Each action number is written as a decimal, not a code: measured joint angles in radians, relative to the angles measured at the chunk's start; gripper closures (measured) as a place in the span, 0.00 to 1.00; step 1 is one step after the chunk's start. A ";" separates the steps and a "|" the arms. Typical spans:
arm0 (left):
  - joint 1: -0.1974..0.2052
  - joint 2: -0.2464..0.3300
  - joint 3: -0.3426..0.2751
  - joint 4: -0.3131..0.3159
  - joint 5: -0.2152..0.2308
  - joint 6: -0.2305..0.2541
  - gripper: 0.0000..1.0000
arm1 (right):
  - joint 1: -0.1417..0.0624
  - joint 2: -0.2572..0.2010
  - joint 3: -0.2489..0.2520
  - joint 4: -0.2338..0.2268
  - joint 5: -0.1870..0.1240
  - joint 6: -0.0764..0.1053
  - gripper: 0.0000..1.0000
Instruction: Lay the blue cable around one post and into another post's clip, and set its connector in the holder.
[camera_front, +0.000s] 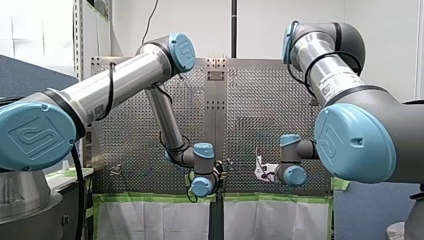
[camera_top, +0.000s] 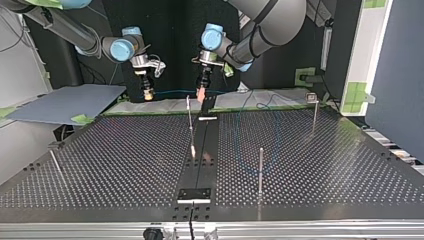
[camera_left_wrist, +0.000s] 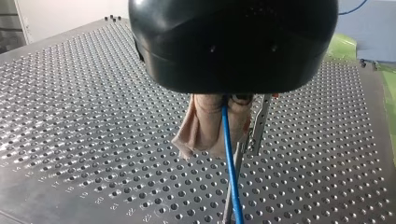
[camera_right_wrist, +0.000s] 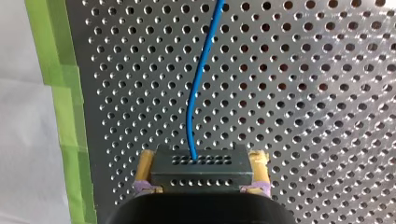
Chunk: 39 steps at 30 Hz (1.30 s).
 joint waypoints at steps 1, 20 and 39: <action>0.000 0.000 0.000 0.000 0.000 0.000 0.96 | -0.004 0.000 0.000 0.000 0.000 -0.001 1.00; 0.044 -0.012 0.009 -0.016 0.024 0.036 0.96 | -0.013 0.002 0.000 0.000 -0.021 -0.019 1.00; 0.057 -0.060 0.095 -0.070 0.041 0.026 0.96 | -0.025 0.004 -0.003 -0.058 -0.066 -0.003 1.00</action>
